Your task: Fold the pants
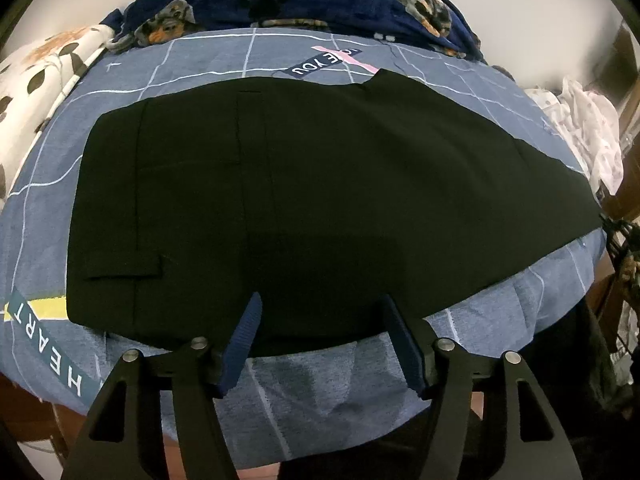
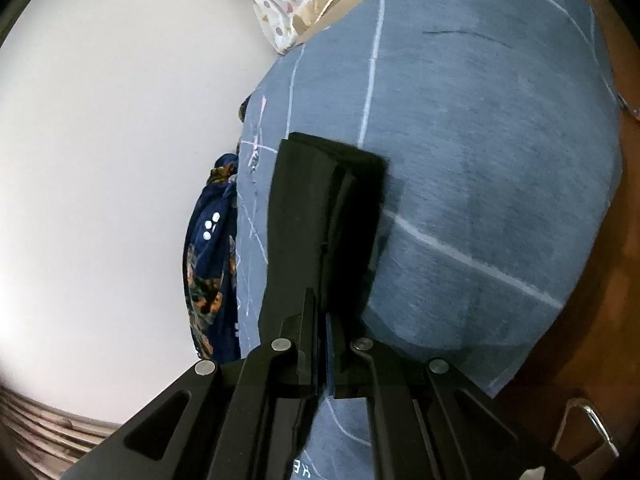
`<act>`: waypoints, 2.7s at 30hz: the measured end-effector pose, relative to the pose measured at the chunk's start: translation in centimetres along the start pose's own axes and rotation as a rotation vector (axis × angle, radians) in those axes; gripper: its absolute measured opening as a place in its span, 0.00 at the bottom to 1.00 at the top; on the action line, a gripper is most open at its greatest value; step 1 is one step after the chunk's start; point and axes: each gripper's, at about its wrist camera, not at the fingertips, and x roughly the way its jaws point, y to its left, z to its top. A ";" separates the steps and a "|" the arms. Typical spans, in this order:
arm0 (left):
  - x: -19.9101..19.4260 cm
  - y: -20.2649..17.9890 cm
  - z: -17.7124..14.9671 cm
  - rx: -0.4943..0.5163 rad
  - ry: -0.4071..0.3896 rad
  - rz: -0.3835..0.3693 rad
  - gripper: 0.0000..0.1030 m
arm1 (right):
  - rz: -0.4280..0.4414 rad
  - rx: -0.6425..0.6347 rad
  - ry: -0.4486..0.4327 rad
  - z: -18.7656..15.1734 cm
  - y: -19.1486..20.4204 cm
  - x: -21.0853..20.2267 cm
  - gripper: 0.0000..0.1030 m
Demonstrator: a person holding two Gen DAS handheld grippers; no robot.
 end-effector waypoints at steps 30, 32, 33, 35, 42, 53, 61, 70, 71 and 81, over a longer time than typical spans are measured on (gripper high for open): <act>-7.8 4.4 1.6 -0.160 -0.247 0.004 0.68 | 0.100 -0.211 0.060 -4.2 10.2 1.1 0.39; -8.8 6.8 1.3 -0.230 -0.244 0.023 0.67 | 0.103 -0.281 0.126 -6.4 12.3 3.0 0.39; -9.1 8.1 1.1 -0.259 -0.231 0.038 0.66 | 0.107 -0.307 0.156 -7.4 13.0 3.8 0.39; -9.6 10.3 0.5 -0.303 -0.214 0.058 0.65 | 0.116 -0.360 0.231 -9.8 14.5 5.8 0.42; -8.8 14.5 -2.1 -0.445 -0.153 -0.001 0.63 | 0.079 -0.434 0.406 -15.5 15.3 10.6 0.52; -9.5 6.0 1.3 -0.196 -0.244 0.050 0.62 | 0.044 -0.301 0.161 -9.4 10.9 4.3 0.52; -3.7 0.6 4.3 -0.158 -0.129 -0.047 0.62 | 0.082 -0.006 -0.159 -0.1 2.0 -4.9 0.52; -2.7 -2.3 4.2 -0.024 -0.169 0.019 0.62 | -0.057 -0.037 -0.202 3.6 1.5 -5.4 0.52; -2.7 -2.1 4.2 -0.035 -0.176 0.007 0.62 | -0.077 -0.036 -0.204 3.7 1.4 -5.2 0.52; -2.2 -0.8 4.1 -0.088 -0.176 -0.006 0.62 | -0.042 -0.050 -0.113 2.3 1.3 -2.8 0.59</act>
